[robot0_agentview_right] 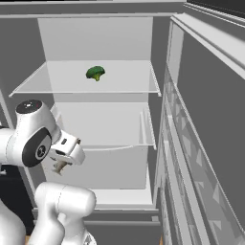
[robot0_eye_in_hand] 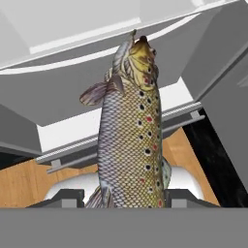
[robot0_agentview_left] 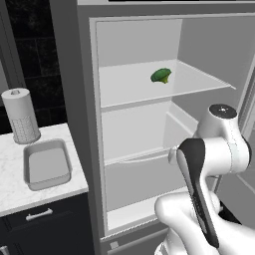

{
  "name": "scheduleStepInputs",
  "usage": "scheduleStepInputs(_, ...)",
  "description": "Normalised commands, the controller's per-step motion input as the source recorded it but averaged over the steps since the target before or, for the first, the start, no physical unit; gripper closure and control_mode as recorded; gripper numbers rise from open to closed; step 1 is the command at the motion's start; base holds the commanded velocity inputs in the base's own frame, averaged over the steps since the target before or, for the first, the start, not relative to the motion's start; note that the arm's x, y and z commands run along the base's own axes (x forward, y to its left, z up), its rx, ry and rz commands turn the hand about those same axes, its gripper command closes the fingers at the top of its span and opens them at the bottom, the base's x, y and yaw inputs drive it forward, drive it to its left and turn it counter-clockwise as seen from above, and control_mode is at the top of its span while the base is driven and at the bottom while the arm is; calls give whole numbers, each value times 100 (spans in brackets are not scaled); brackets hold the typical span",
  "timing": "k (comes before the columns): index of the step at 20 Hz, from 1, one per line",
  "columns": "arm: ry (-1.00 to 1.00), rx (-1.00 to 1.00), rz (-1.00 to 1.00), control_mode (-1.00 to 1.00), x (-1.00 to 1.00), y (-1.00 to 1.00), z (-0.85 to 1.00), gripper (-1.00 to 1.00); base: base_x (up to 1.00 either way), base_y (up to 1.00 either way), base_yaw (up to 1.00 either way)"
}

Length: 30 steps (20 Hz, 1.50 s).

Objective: Place one broccoli and one fish in each tupperware on the nearby counter, to pack two identical lunches.

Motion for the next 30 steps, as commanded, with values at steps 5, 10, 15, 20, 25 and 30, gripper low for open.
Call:
scheduleStepInputs(5,0,0,2,-100,-8,1,0,100,0,0,0)
scheduleStepInputs(10,0,0,2,100,-13,3,-1,100,-73,29,13)
scheduleStepInputs(15,0,0,0,100,0,0,0,100,-76,90,36)
scheduleStepInputs(20,0,0,0,100,0,0,0,100,-1,100,17)
scheduleStepInputs(25,0,0,0,100,0,0,0,100,25,84,-11)
scheduleStepInputs(30,0,0,0,100,0,0,0,100,55,64,-28)
